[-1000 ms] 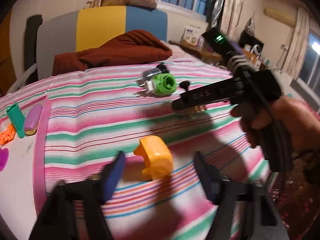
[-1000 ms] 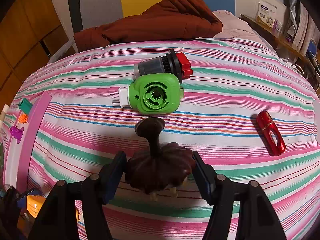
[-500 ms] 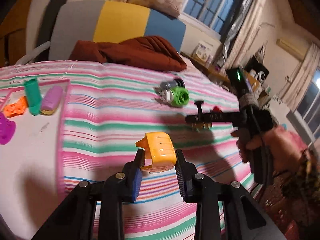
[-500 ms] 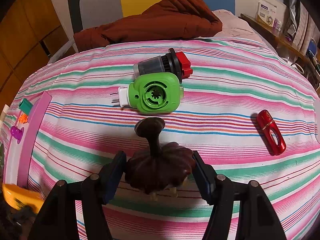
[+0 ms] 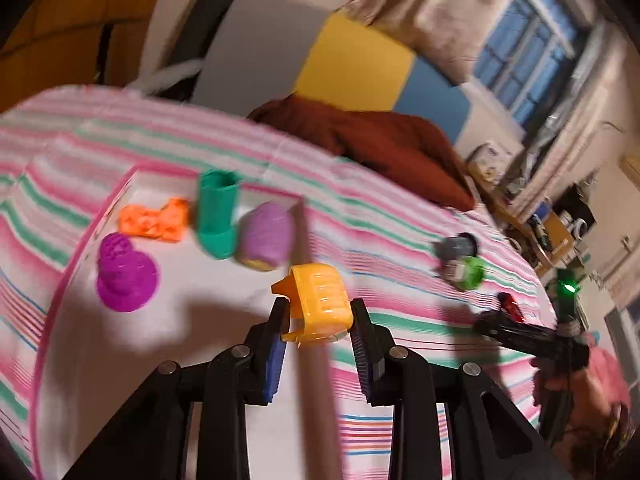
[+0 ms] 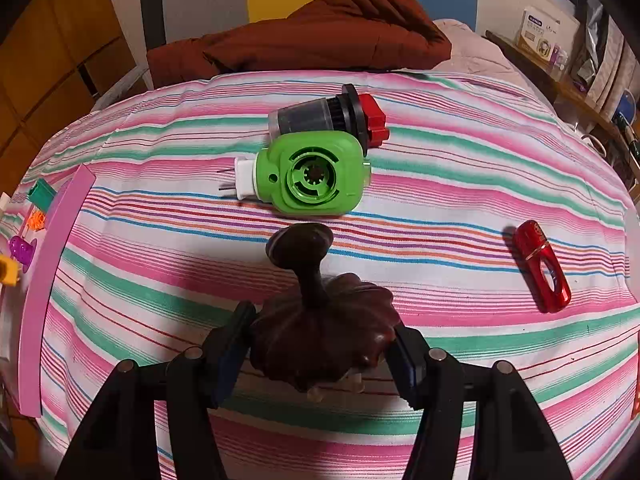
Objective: Organize rigid objects
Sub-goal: 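Carry the yellow piece into the white tray and open the left gripper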
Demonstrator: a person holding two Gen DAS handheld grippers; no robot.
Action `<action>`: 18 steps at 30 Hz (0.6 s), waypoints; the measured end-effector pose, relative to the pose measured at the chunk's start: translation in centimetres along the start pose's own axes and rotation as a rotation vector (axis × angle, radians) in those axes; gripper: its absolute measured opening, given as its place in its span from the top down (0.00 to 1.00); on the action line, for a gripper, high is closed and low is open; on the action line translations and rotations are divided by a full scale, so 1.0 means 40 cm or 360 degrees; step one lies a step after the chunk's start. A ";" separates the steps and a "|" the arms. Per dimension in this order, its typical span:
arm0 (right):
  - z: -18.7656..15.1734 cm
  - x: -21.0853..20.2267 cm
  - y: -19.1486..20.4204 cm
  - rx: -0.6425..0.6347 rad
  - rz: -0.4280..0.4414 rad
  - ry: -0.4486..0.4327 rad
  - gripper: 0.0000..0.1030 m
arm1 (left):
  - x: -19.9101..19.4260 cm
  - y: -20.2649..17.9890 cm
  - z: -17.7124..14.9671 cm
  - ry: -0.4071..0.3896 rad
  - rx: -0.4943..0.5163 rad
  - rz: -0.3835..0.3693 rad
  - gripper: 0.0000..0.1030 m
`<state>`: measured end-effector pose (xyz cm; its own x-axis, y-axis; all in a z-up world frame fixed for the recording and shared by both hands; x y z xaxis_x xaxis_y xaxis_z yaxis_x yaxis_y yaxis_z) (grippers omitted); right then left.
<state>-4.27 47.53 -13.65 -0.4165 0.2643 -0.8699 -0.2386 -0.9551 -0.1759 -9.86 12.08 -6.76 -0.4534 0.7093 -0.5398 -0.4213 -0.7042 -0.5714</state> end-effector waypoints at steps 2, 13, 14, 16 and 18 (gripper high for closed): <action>-0.001 0.001 0.000 -0.0006 -0.0003 -0.0002 0.39 | 0.007 0.046 0.014 0.0031 -0.0062 0.0053 0.70; 0.004 0.003 0.000 0.0004 -0.0004 -0.0002 0.39 | 0.008 0.126 0.049 0.0023 -0.0143 0.0198 0.47; 0.004 0.003 0.000 0.0004 -0.0004 -0.0002 0.39 | 0.001 0.126 0.047 0.0000 -0.0141 0.0227 0.44; 0.004 0.003 0.000 0.0002 -0.0004 -0.0003 0.39 | -0.023 0.121 0.043 -0.0068 -0.0119 0.0282 0.36; 0.004 0.003 0.000 0.0003 -0.0005 -0.0002 0.39 | -0.048 0.106 0.033 -0.0135 -0.0058 0.0330 0.33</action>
<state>-4.45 47.57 -13.70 -0.4168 0.2676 -0.8687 -0.2414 -0.9540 -0.1780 -11.80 7.68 -7.32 -0.5924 0.5433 -0.5949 -0.2844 -0.8319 -0.4765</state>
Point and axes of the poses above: each gripper's, at about its wrist camera, not at the fingertips, and x roughly the way its jaws point, y to its left, z to its top, the point moved 3 cm from there along x, roughly the way its jaws point, and after that the axes turned 15 degrees about -z, right-handed, at the moved point
